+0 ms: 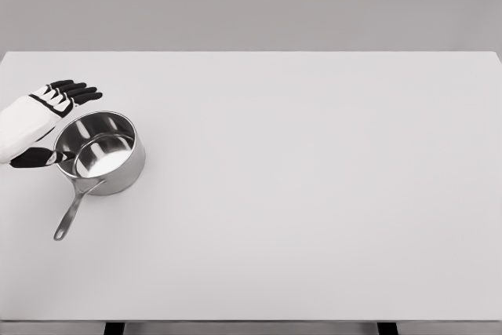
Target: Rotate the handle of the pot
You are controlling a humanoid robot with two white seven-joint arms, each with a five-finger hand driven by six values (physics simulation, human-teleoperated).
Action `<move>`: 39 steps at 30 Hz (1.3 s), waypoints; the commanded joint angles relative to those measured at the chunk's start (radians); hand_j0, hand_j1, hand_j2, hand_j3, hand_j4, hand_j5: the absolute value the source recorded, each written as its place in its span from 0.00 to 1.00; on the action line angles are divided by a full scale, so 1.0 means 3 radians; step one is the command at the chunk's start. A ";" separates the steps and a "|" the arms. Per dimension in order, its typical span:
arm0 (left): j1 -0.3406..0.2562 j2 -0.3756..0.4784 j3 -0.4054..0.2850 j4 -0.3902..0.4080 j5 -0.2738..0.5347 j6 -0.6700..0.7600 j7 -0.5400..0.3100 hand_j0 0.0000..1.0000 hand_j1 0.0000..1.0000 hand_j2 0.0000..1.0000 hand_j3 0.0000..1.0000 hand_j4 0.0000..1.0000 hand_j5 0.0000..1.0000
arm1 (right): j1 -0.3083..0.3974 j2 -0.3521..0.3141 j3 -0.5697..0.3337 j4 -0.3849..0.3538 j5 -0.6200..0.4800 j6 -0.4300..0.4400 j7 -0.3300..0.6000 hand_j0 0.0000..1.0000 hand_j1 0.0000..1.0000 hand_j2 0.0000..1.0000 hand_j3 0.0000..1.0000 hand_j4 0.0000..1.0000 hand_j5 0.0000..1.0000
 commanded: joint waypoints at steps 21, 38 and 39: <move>0.0440 0.0361 -0.0132 -0.0593 -0.0249 0.0003 -0.0023 1.00 1.00 1.00 1.00 1.00 1.00 | 0.0000 0.0000 0.0000 0.0000 0.0001 -0.0004 0.0001 1.00 1.00 1.00 1.00 1.00 1.00; -0.0470 0.1103 -0.1201 -0.0587 0.0656 0.0003 -0.0018 1.00 1.00 1.00 1.00 1.00 1.00 | 0.0000 0.0000 0.0000 0.0000 0.0001 0.0001 0.0001 1.00 1.00 1.00 1.00 1.00 1.00; -0.0475 0.1133 -0.1237 -0.0587 0.0702 0.0003 -0.0018 1.00 1.00 1.00 1.00 1.00 1.00 | 0.0000 0.0000 0.0000 0.0000 0.0001 0.0001 0.0001 1.00 1.00 1.00 1.00 1.00 1.00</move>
